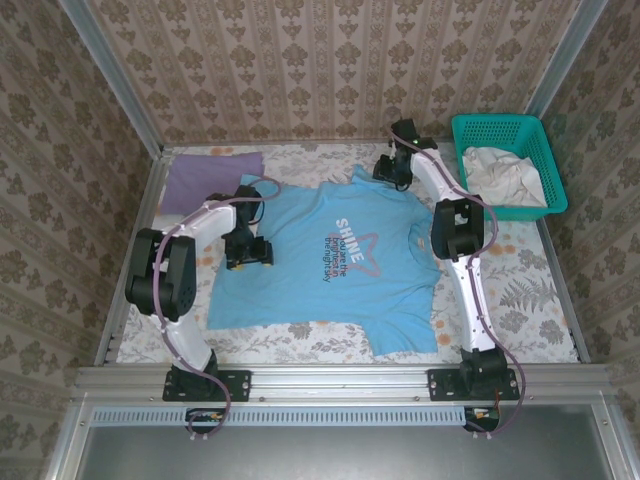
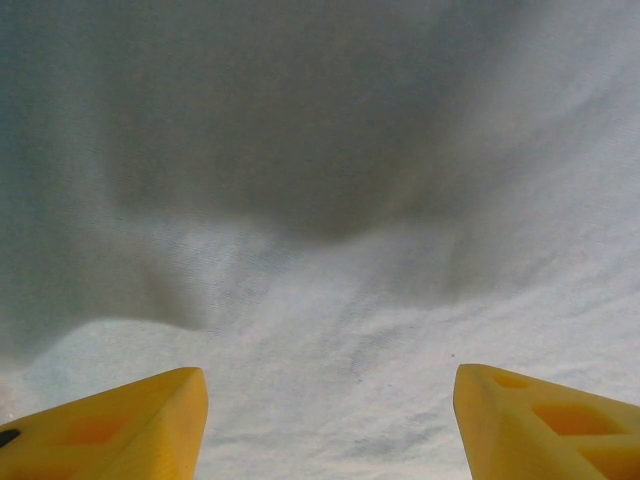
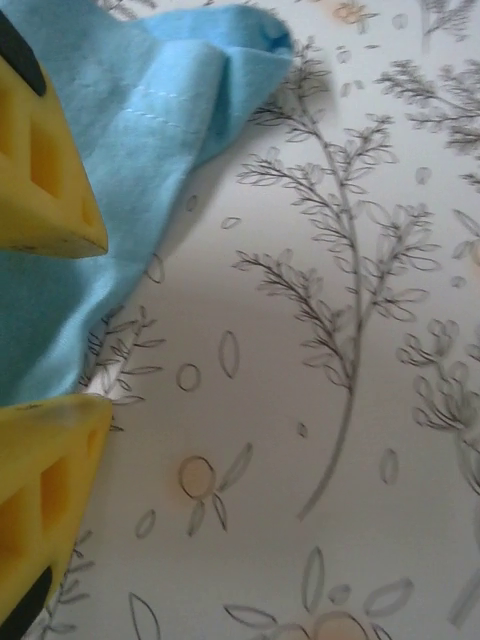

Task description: Fold and stack the t-shirts

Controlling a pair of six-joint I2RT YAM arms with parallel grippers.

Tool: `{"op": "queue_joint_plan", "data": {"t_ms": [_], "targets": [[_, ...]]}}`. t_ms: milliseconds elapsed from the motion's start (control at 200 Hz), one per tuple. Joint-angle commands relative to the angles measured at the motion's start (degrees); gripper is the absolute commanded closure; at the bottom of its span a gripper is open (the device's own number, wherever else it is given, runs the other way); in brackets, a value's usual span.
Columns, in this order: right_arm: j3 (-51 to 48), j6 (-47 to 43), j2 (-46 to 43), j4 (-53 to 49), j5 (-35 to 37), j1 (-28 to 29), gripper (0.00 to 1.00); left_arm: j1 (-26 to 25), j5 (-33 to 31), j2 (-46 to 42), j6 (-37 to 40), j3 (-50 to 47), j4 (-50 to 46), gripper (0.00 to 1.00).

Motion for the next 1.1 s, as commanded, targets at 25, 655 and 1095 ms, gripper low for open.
{"op": "queue_joint_plan", "data": {"t_ms": [25, 655, 1095], "targets": [[-1.78, -3.02, 0.6, -4.25, -1.48, 0.71, 0.64, 0.9, -0.66, 1.71, 0.3, -1.35, 0.06, 0.33], [-4.95, -1.33, -6.91, -2.75, -0.72, -0.25, 1.0, 1.72, -0.73, 3.92, -0.04, -0.63, 0.67, 0.35], [-37.27, -3.35, -30.67, 14.69, -2.32, 1.48, 1.0, 1.89, -0.53, 4.23, -0.71, -2.13, 1.6, 0.35]]}}
